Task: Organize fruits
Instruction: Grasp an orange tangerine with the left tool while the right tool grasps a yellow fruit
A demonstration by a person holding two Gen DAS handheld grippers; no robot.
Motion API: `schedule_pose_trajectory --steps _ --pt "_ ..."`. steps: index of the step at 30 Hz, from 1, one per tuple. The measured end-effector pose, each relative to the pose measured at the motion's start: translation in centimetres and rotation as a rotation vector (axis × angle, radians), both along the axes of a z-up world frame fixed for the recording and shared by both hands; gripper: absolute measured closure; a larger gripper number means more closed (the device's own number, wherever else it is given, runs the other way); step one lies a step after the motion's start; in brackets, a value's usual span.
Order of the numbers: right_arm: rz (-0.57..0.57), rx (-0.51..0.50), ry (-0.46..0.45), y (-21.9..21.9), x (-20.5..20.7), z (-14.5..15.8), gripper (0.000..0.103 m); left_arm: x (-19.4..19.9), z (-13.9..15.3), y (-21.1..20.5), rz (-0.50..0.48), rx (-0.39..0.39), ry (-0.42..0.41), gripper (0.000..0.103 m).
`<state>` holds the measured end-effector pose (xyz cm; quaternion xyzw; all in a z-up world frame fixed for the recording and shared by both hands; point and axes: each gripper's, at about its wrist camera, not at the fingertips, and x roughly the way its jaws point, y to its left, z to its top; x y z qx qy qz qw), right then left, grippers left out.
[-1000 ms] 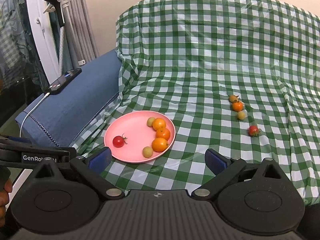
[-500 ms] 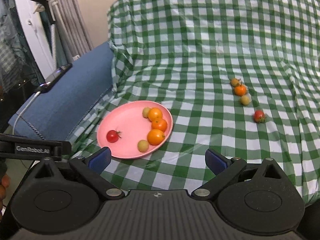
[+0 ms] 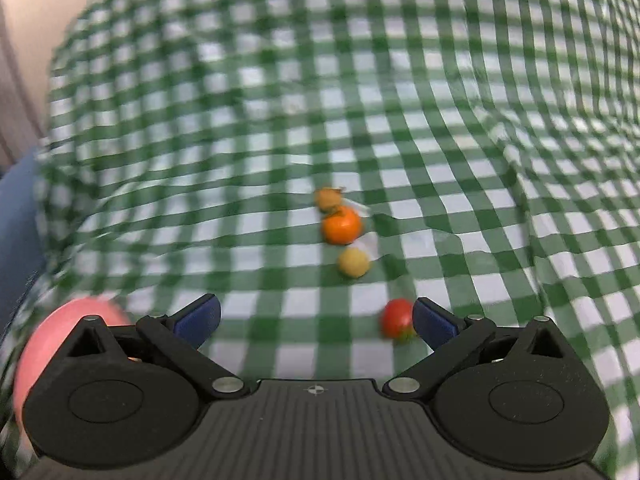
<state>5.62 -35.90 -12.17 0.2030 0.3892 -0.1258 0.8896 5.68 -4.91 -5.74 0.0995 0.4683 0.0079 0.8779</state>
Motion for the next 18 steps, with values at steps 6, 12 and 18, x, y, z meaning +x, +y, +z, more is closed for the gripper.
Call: schedule_pose_trajectory --steps 6,12,18 --pt "0.022 -0.067 0.052 -2.6 4.8 -4.9 0.053 1.9 -0.7 -0.8 0.009 0.028 0.023 0.000" --pt "0.075 -0.116 0.054 -3.1 5.6 -7.6 0.076 3.4 -1.1 -2.5 -0.007 0.041 0.027 0.000" --pt "-0.016 -0.159 0.000 -4.5 3.7 -6.0 0.076 5.8 -0.7 -6.9 -0.079 -0.008 0.016 0.000"
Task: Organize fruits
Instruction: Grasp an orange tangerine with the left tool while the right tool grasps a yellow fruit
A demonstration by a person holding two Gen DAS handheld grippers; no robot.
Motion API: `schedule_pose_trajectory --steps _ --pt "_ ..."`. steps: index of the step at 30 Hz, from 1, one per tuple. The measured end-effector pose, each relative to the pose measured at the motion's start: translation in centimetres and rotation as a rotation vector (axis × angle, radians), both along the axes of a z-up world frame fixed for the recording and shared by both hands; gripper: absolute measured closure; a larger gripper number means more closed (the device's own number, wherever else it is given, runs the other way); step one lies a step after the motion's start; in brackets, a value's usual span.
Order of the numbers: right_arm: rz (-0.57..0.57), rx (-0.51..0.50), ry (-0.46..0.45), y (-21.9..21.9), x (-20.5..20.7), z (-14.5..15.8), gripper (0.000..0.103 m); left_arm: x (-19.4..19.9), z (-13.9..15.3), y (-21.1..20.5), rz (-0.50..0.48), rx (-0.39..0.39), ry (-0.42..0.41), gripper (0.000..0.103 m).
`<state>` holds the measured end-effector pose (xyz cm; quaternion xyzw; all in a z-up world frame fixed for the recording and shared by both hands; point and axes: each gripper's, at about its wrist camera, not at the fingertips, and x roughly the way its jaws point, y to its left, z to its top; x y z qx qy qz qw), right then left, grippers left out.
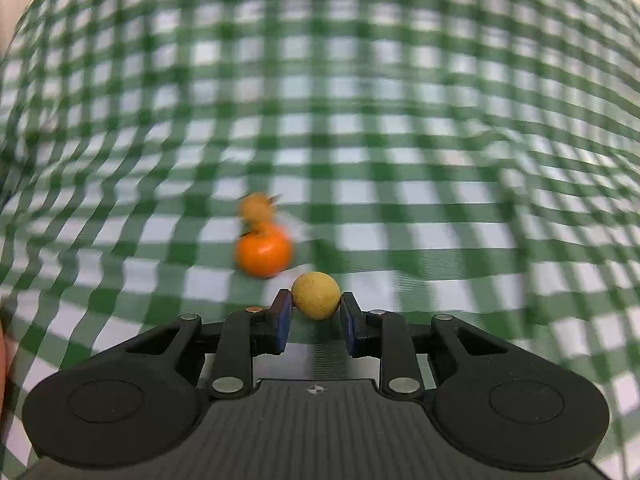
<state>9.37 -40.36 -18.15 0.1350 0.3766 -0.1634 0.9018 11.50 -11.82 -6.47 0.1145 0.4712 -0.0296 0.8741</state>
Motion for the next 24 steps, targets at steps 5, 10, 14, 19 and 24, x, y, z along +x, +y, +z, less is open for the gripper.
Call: schedule_pose_trajectory --steps 5,10,14,19,24 --pt "-0.162 -0.027 -0.002 -3.4 -4.6 0.3 0.076 3.9 -0.8 -6.7 -0.084 -0.110 0.073 0.000" --pt "-0.196 -0.070 0.030 -5.7 -6.5 -1.6 0.076 7.0 -3.0 -15.9 -0.207 -0.131 0.057 0.000" --pt "-0.211 -0.018 0.027 -6.9 -6.7 -3.4 0.075 9.5 -5.5 -21.8 -0.343 -0.181 0.102 0.000" --pt "-0.186 -0.044 0.011 -7.2 -5.7 -4.1 0.072 12.5 -9.1 -26.6 -0.329 -0.119 0.114 0.000" --pt "-0.191 -0.039 0.000 -7.2 -5.3 -4.2 0.070 14.4 -11.5 -29.1 -0.340 -0.058 0.153 0.000"
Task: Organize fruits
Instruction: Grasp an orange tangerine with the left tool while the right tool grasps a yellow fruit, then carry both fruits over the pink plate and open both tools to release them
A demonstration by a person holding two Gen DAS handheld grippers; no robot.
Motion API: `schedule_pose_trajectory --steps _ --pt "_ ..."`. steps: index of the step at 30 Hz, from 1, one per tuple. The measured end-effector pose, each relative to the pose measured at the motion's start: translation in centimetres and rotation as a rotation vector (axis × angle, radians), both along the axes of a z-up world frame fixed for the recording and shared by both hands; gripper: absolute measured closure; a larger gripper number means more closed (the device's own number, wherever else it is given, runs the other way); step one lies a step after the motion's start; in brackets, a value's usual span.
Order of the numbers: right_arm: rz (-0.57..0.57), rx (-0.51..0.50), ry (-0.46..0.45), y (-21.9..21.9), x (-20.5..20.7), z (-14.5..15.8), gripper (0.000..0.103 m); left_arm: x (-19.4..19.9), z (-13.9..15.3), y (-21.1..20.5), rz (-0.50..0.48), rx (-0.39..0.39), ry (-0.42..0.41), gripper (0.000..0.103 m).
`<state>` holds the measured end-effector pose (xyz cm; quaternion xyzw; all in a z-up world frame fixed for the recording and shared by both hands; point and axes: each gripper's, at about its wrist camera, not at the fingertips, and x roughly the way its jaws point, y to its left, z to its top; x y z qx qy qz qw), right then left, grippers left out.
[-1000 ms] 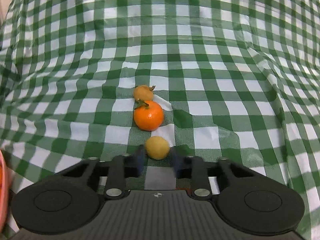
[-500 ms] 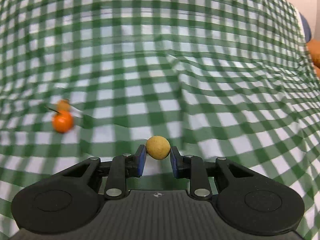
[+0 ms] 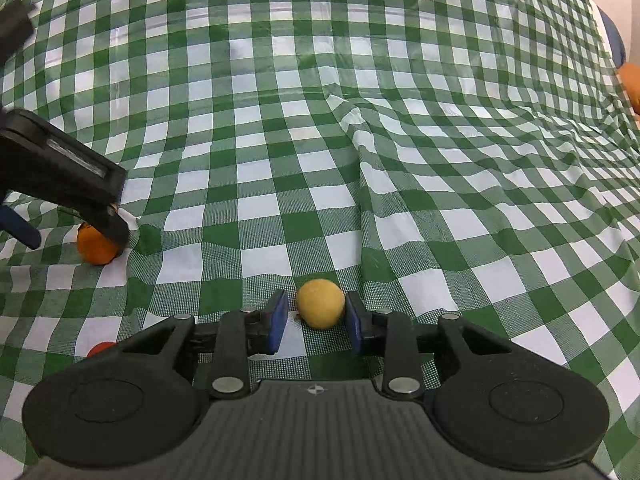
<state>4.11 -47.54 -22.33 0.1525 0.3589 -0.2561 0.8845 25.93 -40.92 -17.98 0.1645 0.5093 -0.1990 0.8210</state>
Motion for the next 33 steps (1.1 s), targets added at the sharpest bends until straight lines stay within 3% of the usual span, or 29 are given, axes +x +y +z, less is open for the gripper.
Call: schedule_pose_trajectory --steps 2,3,4,9,15,20,24,29,33 --pt "0.008 -0.006 0.002 -0.4 0.6 -0.1 0.070 0.0 -0.2 -0.2 -0.004 0.000 -0.021 0.014" --pt "0.009 -0.008 0.001 -0.5 0.6 -0.1 0.072 -0.1 -0.1 -0.1 -0.024 -0.018 -0.019 0.048" --pt "0.011 -0.011 0.001 -0.4 0.5 0.0 0.074 -0.2 0.0 0.0 -0.042 -0.027 -0.011 0.061" --pt "-0.050 0.006 -0.018 -0.8 -0.8 0.6 0.076 -1.9 2.2 2.1 -0.068 -0.029 -0.101 0.062" --pt "-0.063 0.009 -0.003 0.6 -2.8 2.6 0.076 -7.1 5.5 8.8 -0.024 -0.047 -0.091 0.062" --pt "0.042 -0.026 -0.073 4.5 -6.3 7.9 0.076 -13.5 8.6 17.3 0.013 -0.051 -0.124 0.062" --pt "0.131 0.005 -0.089 9.1 -10.1 11.2 0.076 -18.9 10.0 23.3 0.060 -0.010 -0.123 0.062" --pt "0.274 0.067 -0.082 14.9 -13.1 13.8 0.076 -24.2 11.3 28.7 0.099 0.014 -0.135 0.062" --pt "0.351 0.108 -0.091 18.9 -14.5 16.1 0.076 -27.0 11.9 31.2 0.138 -0.017 -0.154 0.062"
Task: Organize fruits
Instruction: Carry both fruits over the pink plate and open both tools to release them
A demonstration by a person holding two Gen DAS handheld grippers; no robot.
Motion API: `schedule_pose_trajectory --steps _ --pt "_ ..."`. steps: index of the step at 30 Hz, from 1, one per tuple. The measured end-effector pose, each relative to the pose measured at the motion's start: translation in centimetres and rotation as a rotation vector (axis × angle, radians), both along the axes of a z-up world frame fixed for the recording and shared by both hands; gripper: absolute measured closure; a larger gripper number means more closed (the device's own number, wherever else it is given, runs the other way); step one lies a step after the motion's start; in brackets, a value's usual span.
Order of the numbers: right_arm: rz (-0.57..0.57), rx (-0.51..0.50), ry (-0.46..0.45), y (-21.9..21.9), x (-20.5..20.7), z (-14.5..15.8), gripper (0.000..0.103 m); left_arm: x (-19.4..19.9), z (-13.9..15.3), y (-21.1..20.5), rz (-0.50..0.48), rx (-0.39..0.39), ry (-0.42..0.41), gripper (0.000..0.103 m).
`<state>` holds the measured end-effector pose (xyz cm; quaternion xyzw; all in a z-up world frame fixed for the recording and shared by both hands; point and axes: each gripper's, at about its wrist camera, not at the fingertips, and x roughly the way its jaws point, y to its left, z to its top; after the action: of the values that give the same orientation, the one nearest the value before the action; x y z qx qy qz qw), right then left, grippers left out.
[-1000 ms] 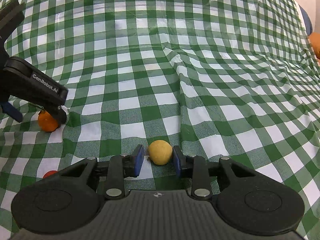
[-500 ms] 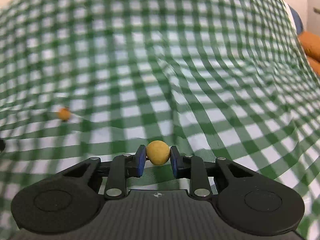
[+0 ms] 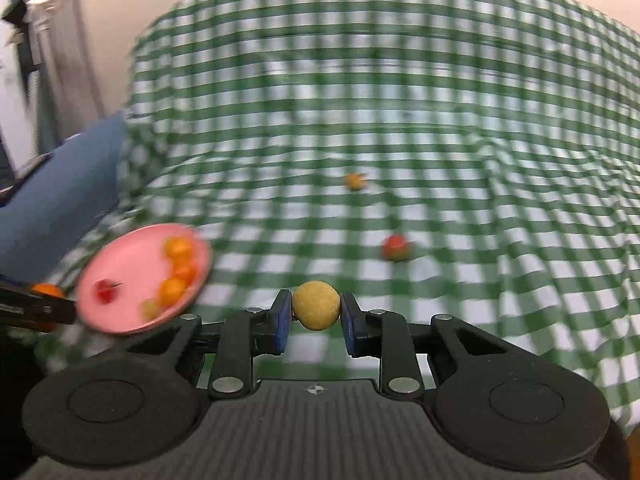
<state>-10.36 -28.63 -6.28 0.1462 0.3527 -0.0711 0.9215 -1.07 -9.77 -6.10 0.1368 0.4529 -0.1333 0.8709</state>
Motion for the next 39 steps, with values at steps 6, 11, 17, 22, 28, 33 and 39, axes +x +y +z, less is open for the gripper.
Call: schedule_pose_trajectory --steps 6,11,17,22,28,33,39 --pt "0.097 -0.006 -0.046 4.8 -1.5 3.6 0.076 -2.4 2.3 3.8 0.035 -0.066 -0.063 0.062" --pt "0.122 -0.031 -0.070 6.2 -2.5 5.3 0.076 -3.9 3.4 5.4 0.046 -0.107 -0.098 0.062" --pt "0.114 -0.051 -0.086 6.3 -3.5 6.1 0.076 -4.8 3.8 5.9 0.052 -0.131 -0.110 0.062" --pt "0.114 -0.054 -0.090 6.5 -3.7 6.2 0.076 -5.1 4.0 6.2 0.059 -0.141 -0.117 0.062" --pt "0.112 -0.053 -0.091 6.6 -3.8 6.2 0.076 -5.0 3.9 6.2 0.066 -0.143 -0.113 0.062" --pt "0.114 -0.050 -0.089 6.5 -3.8 6.3 0.076 -4.7 3.8 6.2 0.071 -0.142 -0.107 0.062" --pt "0.117 -0.042 -0.081 6.4 -3.8 6.1 0.076 -4.2 3.5 6.2 0.082 -0.135 -0.097 0.062"
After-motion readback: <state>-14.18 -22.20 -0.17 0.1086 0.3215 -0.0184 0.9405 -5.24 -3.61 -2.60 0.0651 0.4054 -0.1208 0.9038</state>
